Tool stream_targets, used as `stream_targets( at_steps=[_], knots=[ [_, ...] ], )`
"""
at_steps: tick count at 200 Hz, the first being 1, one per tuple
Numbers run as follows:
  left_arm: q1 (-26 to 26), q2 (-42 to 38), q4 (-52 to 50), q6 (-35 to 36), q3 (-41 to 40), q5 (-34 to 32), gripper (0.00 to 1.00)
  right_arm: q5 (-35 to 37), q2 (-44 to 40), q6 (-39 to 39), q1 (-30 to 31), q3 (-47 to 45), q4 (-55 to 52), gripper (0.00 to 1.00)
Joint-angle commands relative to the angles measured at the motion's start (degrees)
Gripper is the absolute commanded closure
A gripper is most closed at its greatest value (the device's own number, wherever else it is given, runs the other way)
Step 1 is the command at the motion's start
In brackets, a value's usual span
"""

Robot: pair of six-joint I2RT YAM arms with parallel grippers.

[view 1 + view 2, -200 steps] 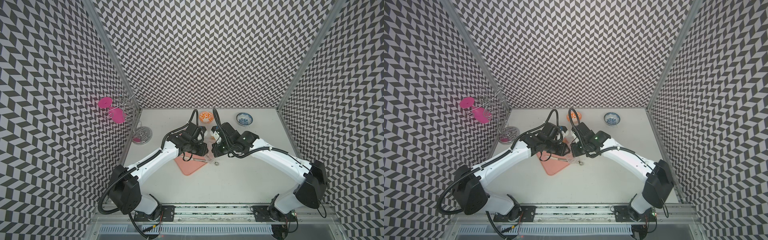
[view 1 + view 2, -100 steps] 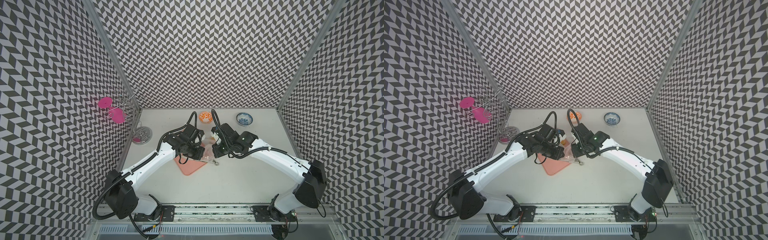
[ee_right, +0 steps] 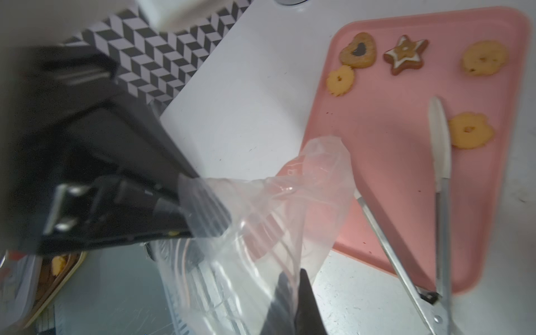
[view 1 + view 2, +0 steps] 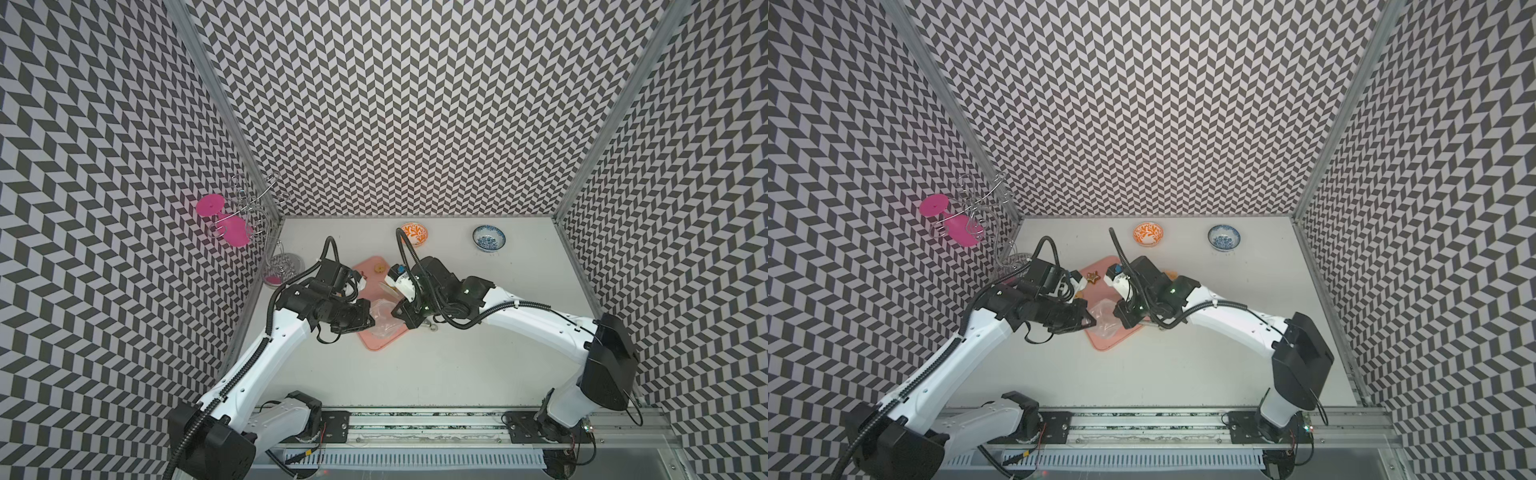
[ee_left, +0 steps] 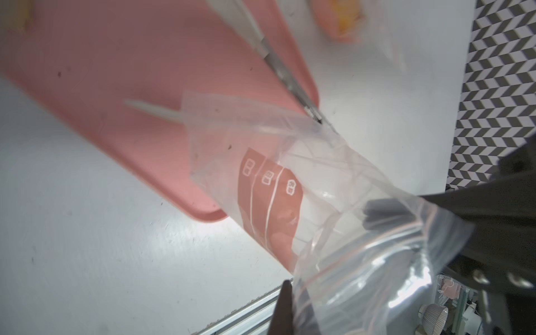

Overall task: Put the cookies into a resealable bag to prevent moisture
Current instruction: Open the ziploc bag at the center of the board, then move the tray at the center of the board.

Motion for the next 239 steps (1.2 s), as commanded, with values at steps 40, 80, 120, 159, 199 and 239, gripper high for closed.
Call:
stream_targets(
  at_steps=[40,80,120,159,199,239],
  knots=[
    [2.65,-0.75,-3.54,-0.8,-2.05,-0.31,1.0,2.08,-2.47,-2.42,-2.08,-2.31,8.83,0.53],
    [4.52,-1.52,-7.78,0.57,-0.01,-3.79,1.0,5.81,-4.08,0.96,-10.38,-9.31,16.36,0.5],
    [6.13,-1.76,-12.55,1.72,3.63,-8.3,1.0,8.86,8.21,-4.47,-12.58,1.49,9.8,0.55],
    [7.93,-2.16,-16.34,2.44,6.89,-13.98,1.0,12.92,20.52,-8.15,-12.14,10.69,5.54,0.61],
    [8.62,-2.29,-18.2,2.62,5.23,-17.89,1.0,19.89,29.33,-10.48,-12.32,18.03,1.78,0.62],
    [8.71,-0.25,-17.47,3.27,2.99,-22.11,1.0,21.67,34.15,-11.69,-12.75,21.52,-1.25,0.64]
  ],
)
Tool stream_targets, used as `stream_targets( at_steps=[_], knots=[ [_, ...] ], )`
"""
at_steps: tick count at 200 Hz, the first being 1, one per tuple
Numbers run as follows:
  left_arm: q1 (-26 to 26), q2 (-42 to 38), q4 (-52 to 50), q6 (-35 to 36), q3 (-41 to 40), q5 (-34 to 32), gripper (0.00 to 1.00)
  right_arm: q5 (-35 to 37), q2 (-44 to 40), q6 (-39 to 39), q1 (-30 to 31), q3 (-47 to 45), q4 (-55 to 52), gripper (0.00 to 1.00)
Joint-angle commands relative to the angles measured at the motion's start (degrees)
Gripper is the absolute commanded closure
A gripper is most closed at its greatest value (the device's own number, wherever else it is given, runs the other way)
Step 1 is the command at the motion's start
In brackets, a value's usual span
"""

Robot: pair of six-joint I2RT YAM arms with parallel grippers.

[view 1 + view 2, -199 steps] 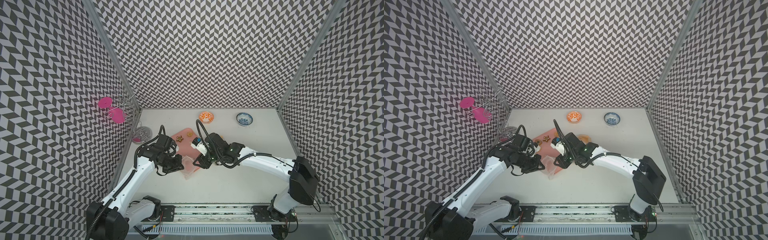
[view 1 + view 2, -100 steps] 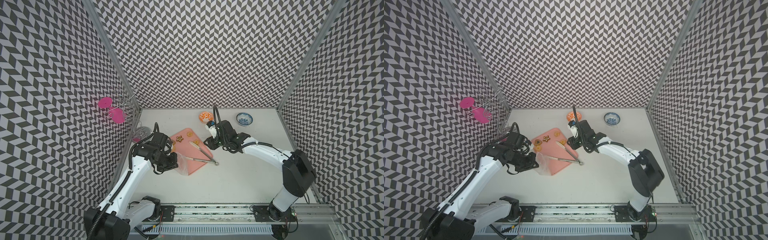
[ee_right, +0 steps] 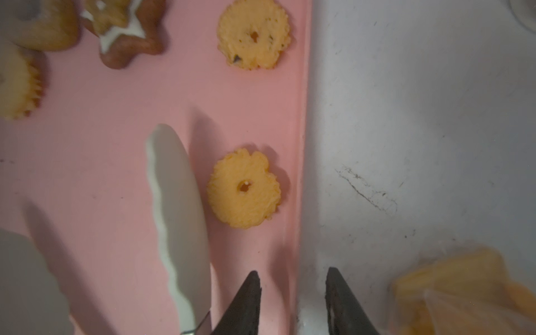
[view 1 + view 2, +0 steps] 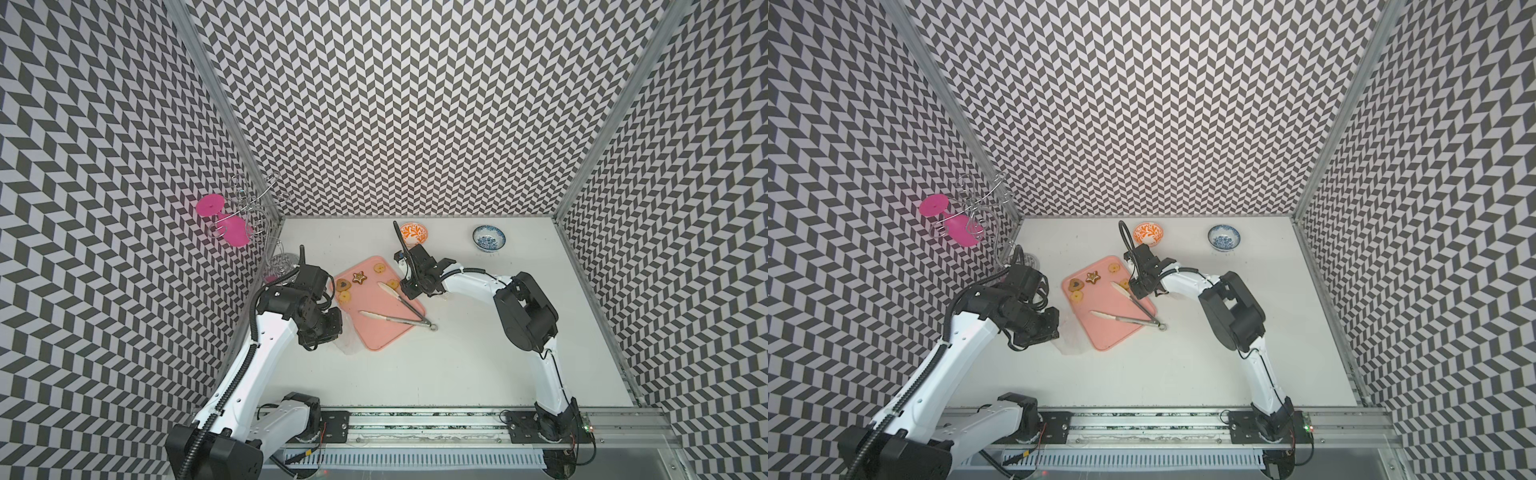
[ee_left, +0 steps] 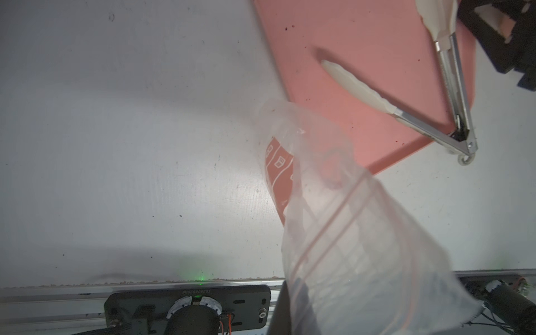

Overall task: Put the cookies into a resealable bag to prevent moisture
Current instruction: Move the tray at the center of the board.

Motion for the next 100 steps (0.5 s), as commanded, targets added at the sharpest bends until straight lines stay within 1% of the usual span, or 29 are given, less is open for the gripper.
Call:
stream_targets(
  at_steps=[1,13,21,38,58,67,70,76,91,100],
  knots=[
    [0.3,1.07,-1.04,1.05,-0.48,-4.64,1.0,3.03,2.06,-1.82,-0.36,2.43,-1.76,0.64],
    [0.25,1.91,-1.14,1.13,0.17,-6.13,1.0,1.72,2.67,-1.57,-0.71,2.79,-1.89,0.65],
    [0.3,2.6,-0.92,1.29,0.59,-6.84,1.0,0.01,3.07,-1.09,-0.98,2.96,-1.84,0.67],
    [0.3,3.73,0.28,1.49,0.94,-5.74,1.0,-2.1,4.04,-0.46,-0.96,3.2,-1.95,0.74],
    [0.36,4.39,2.71,1.47,0.29,-5.09,1.0,-2.28,4.7,-0.04,-1.09,3.37,-3.45,0.84],
    [0.47,4.66,3.32,1.43,0.0,-5.04,1.0,-2.69,4.14,0.63,-1.35,2.27,-3.08,0.88],
    [0.59,4.77,3.56,2.74,-0.12,-4.88,1.0,-3.23,3.97,0.88,-1.45,1.83,-2.78,0.89],
    [0.71,5.03,3.98,3.07,-0.3,-4.53,1.0,-4.02,3.48,1.59,-1.78,0.87,-2.33,0.91],
    [0.74,5.53,5.16,3.15,-0.49,-3.73,1.0,-4.76,2.22,3.61,-2.42,-0.86,-2.76,1.0],
    [0.74,5.97,5.87,3.16,-0.47,-3.33,1.0,-4.12,0.81,5.53,-2.61,-2.52,-2.65,1.0]
  ],
)
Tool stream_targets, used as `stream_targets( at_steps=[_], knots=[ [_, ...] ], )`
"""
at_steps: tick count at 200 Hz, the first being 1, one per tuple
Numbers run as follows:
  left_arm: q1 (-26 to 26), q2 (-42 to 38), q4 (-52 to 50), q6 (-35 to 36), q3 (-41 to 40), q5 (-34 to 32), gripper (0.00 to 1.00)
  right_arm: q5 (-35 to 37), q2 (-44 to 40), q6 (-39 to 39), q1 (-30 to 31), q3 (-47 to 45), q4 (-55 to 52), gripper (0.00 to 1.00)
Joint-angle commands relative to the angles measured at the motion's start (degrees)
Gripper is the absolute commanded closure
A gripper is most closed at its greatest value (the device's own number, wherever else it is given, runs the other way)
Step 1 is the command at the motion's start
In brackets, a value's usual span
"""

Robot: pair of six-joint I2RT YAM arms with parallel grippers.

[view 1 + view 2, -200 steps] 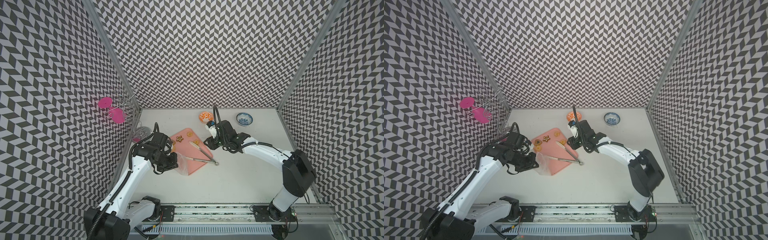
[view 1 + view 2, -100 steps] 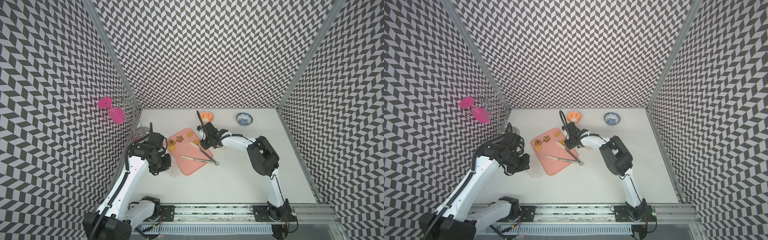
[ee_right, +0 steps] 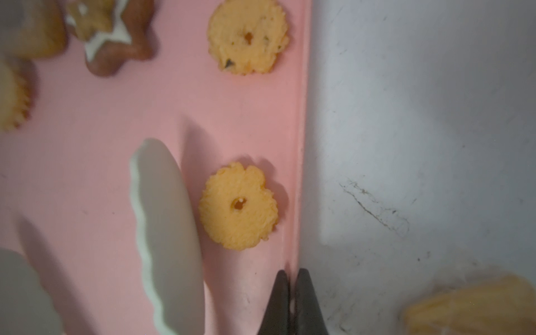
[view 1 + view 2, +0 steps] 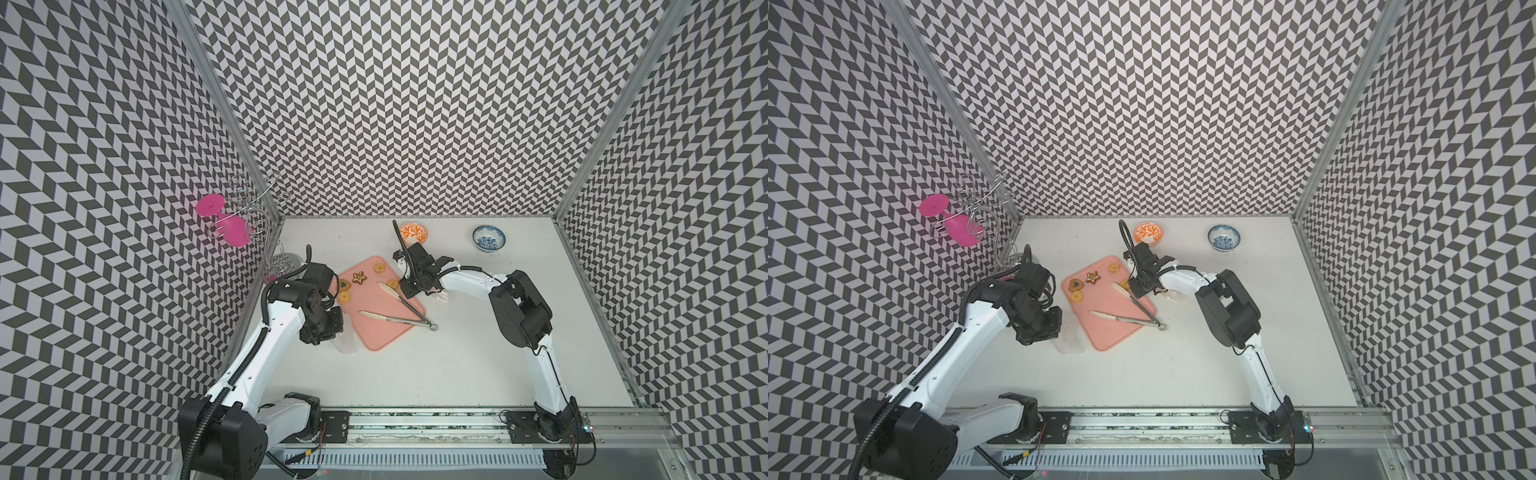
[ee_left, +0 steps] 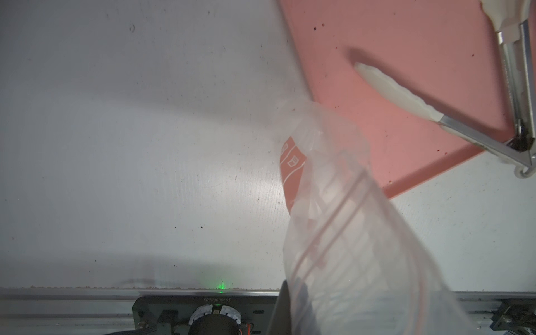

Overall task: Put the cookies into a resealable bag to prevent moisture
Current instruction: Move the tray at the center of the board.

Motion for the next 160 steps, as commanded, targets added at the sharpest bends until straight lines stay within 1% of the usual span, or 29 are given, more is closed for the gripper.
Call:
stream_targets(
  at_steps=[1,18,32,57,76,97,112,125,134,143,160],
  knots=[
    [0.37,0.69,3.09,1.12,-0.19,0.64,1.0,-0.08,-1.29,3.45,-0.84,-4.46,-2.42,1.0],
    [0.39,2.11,3.88,1.45,0.71,1.05,1.0,1.1,-5.03,8.44,-1.1,-8.02,-1.98,1.0],
    [0.37,3.24,4.46,1.8,1.67,0.53,1.0,2.09,-8.85,13.54,-1.1,-12.68,-0.37,1.0],
    [0.45,5.29,5.52,2.59,3.2,0.38,1.0,7.45,-13.84,23.92,-2.07,-19.74,0.73,1.0],
    [0.42,6.6,6.66,3.36,3.1,0.77,1.0,7.3,-16.32,31.85,-4.52,-23.88,1.87,1.0],
    [0.45,8.16,7.89,4.2,2.89,0.93,1.0,4.53,-16.28,36.52,-5.63,-24.5,3.63,1.0],
    [0.43,9.42,8.85,4.55,3.24,1.09,1.0,0.98,-14.92,38.58,-5.29,-23.06,4.73,1.0],
    [0.43,10.75,8.98,4.85,3.87,1.24,1.0,0.19,-13.59,39.84,-4.25,-21.39,4.86,1.0],
    [0.41,11.47,9.2,5.03,4.21,1.2,1.0,-1.0,-12.8,39.36,-3.46,-20.47,5.42,1.0],
    [0.45,11.95,9.59,5.24,4.2,1.45,1.0,-1.05,-12.01,37.34,-2.56,-19.33,5.51,1.0],
    [0.37,12.61,9.94,5.63,3.94,2.05,1.0,-0.53,-11.16,29.54,-1.14,-17.98,5.33,1.0]
  ],
)
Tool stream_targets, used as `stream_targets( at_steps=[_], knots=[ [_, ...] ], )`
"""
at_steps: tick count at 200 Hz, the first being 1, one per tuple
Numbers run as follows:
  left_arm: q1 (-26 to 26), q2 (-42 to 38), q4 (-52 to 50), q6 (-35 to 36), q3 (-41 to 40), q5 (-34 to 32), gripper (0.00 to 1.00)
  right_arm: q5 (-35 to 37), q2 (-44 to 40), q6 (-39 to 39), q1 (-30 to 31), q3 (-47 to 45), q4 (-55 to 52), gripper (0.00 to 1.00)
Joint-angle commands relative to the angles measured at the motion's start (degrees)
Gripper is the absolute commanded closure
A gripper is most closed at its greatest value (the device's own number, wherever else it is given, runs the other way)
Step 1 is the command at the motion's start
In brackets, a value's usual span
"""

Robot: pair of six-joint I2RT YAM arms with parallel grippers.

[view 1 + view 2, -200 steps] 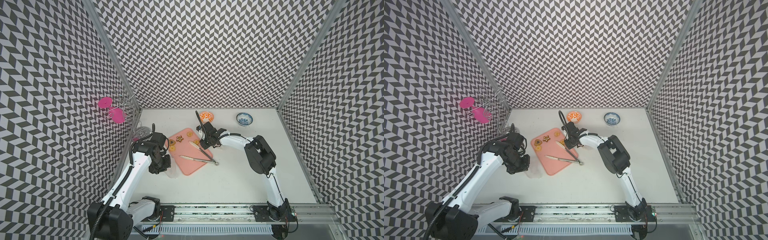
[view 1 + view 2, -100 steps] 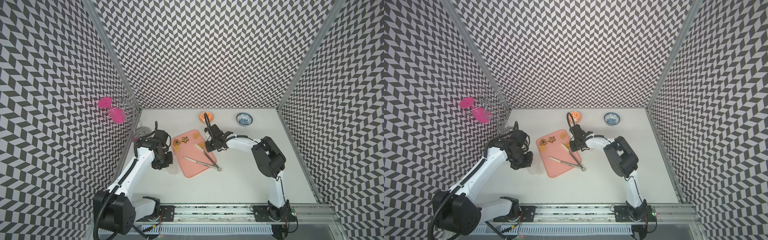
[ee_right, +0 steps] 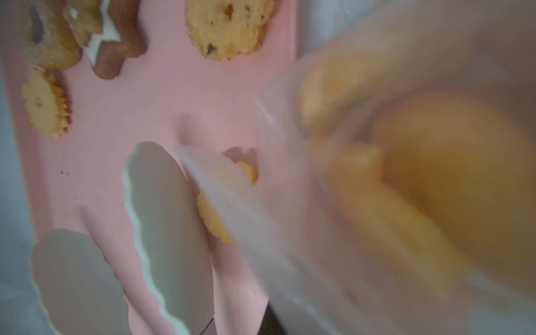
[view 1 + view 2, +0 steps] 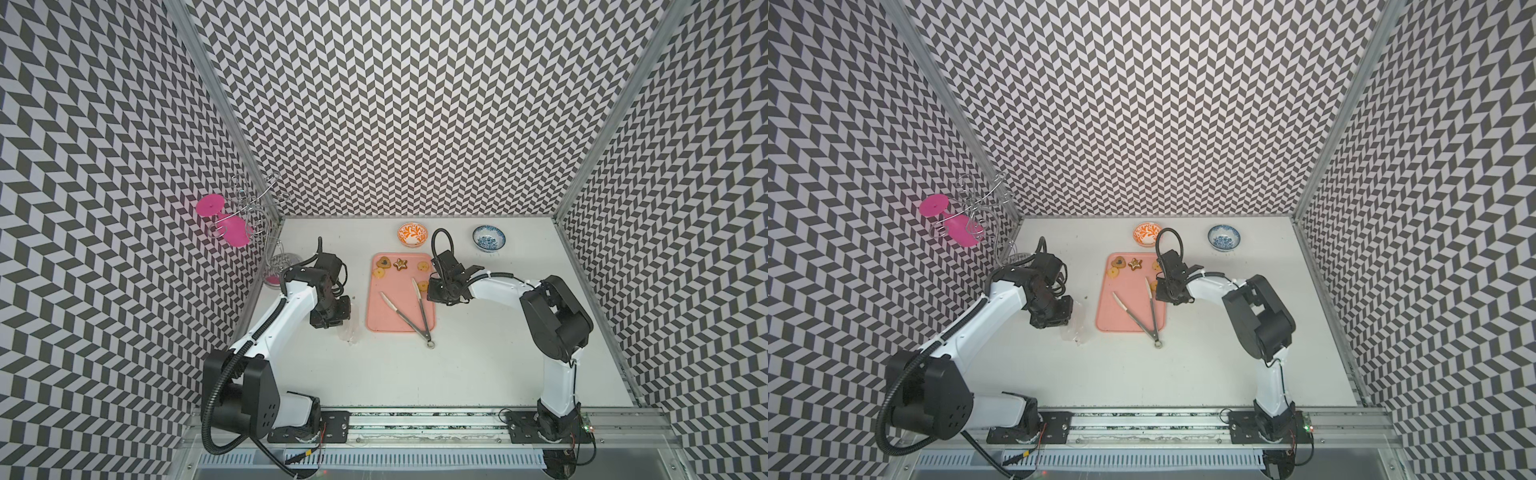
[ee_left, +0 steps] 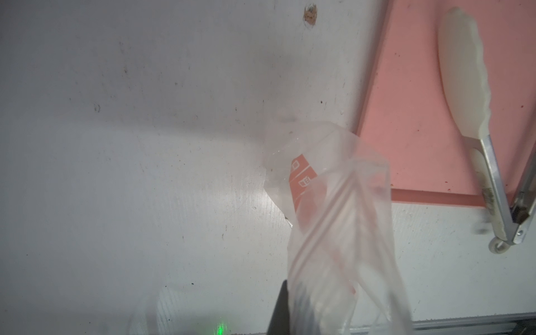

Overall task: Put the cookies into a resealable bag to prevent moisture
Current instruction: Move the tray at the center of the board, then pick up the clamp from the tray.

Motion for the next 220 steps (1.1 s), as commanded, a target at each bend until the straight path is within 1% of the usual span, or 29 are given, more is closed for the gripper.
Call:
stream_targets(
  at_steps=[1,9,20,26,45,52,69,77,103,110,122,129,145,160,192,207,220],
  knots=[
    [0.26,0.6,1.63,1.38,1.4,1.06,1.0,-1.47,2.49,-5.59,2.81,2.31,1.69,1.0],
    [0.26,0.73,1.84,1.51,1.09,1.17,1.0,0.79,2.46,-7.94,3.05,2.03,0.95,1.0],
    [0.33,0.89,2.46,1.78,0.63,1.35,1.0,1.62,2.13,-9.96,2.48,0.89,0.65,0.98],
    [0.27,1.06,2.95,1.92,0.36,1.76,1.0,1.62,1.83,-10.76,1.96,0.45,0.67,0.94],
    [0.26,2.15,3.82,2.15,0.49,3.03,1.0,2.77,-0.07,-11.89,1.16,0.16,1.09,0.76],
    [0.26,2.64,4.18,2.37,0.59,3.37,1.0,3.05,-1.2,-12.51,1.04,0.26,1.34,0.71],
    [0.34,3.71,4.76,2.8,1.0,3.53,1.0,3.9,-4.06,-14.63,0.99,0.15,2.19,0.63],
    [0.31,4.17,4.93,2.98,1.13,3.79,1.0,3.02,-6.03,-16.43,1.03,-0.9,3.35,0.59],
    [0.34,5.12,5.81,3.42,1.26,3.89,1.0,2.69,-16.07,-18.4,2.37,-11.52,11.11,0.48],
    [0.43,5.43,5.9,3.68,1.33,3.98,1.0,2.28,-18.71,-18.67,3.5,-15.14,13.91,0.43],
    [0.65,6.04,6.14,4.04,1.48,4.38,1.0,1.67,-23.19,-18.59,6.35,-21.19,19.42,0.38],
    [0.74,6.35,6.08,4.24,1.66,4.37,1.0,1.93,-25.33,-18.04,8.45,-24.25,22.58,0.32],
    [1.0,6.7,6.1,4.55,1.99,4.36,1.0,3.56,-28.06,-18.47,12.93,-29.34,27.95,0.15],
    [1.31,6.97,6.0,4.83,2.27,4.3,1.0,4.15,-27.0,-20.67,14.45,-31.31,30.75,0.06],
    [1.46,7.8,6.31,5.11,2.43,5.26,1.0,6.94,-19.42,-23.71,15.45,-27.37,29.79,0.03],
    [1.57,7.84,6.55,5.1,2.38,5.95,1.0,7.17,-17.04,-24.06,15.79,-26.31,30.93,0.05],
    [1.65,7.83,6.82,5.18,2.36,6.48,1.0,7.27,-15.43,-24.74,16.09,-25.43,31.38,0.08]
  ],
)
